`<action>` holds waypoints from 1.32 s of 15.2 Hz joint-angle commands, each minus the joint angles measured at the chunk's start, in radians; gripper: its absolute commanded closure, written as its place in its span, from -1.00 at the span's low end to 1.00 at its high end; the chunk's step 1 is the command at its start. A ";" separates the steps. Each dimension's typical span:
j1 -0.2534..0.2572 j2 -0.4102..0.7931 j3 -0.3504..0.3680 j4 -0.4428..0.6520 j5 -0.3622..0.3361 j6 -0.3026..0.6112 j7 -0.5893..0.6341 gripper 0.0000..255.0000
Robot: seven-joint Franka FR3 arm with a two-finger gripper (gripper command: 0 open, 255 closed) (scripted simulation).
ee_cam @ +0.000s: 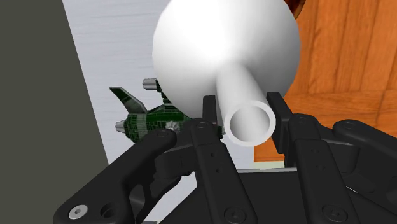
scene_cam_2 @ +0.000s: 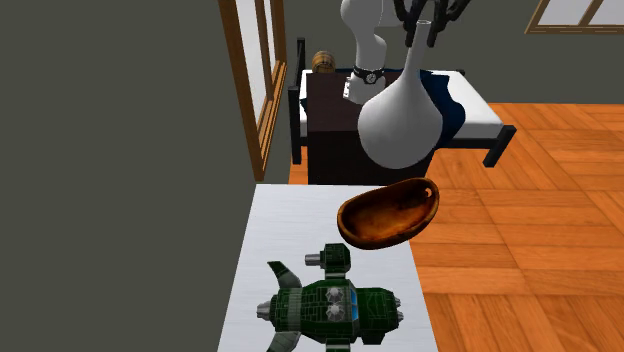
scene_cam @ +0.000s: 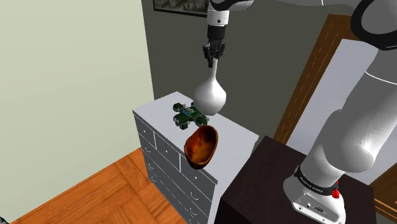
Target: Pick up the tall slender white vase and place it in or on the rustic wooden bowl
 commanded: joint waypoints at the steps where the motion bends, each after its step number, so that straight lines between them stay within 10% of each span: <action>1: 0.023 -0.009 0.024 0.020 0.000 -0.027 0.049 1.00; 20: 0.034 -0.009 0.035 -0.211 0.000 0.203 0.069 1.00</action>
